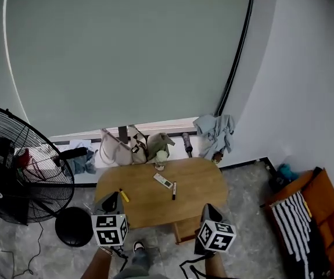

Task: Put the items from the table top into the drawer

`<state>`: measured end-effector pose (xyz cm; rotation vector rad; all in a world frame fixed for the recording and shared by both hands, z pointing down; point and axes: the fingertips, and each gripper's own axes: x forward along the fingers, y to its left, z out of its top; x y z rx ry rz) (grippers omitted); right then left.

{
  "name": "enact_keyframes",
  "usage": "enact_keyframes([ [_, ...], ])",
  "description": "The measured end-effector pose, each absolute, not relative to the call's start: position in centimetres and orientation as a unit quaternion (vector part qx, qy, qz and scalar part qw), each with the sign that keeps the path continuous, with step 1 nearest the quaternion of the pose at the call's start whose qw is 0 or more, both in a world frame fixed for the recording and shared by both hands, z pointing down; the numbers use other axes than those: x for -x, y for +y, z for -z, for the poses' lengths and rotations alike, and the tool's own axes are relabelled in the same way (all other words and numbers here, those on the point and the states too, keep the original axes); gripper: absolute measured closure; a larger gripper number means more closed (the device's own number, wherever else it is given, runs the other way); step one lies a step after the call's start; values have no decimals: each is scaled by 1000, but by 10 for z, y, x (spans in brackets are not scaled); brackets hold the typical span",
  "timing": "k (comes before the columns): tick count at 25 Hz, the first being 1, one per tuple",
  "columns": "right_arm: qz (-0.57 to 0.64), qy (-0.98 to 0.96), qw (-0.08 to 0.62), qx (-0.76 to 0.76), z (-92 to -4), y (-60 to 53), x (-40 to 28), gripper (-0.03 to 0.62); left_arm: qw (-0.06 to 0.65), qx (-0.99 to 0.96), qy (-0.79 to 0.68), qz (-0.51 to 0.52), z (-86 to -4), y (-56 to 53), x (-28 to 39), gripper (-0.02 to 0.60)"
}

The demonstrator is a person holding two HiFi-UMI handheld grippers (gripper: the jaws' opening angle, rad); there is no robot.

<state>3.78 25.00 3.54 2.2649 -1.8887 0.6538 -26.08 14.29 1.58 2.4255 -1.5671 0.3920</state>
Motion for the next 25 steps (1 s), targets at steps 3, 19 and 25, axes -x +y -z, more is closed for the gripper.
enact_keyframes([
  [3,-215,-624,63,-749,-34,216,-39,589,116,-829,-530,-136,-17,108,257,589],
  [19,-247,-615,102,-742,-67,81,-53,589,159,-819,-520,-184,-67,-34,244,589],
  [25,-278,-628,134,-715,-102,74,-67,589,190,-797,-536,-204,-99,-21,231,589],
])
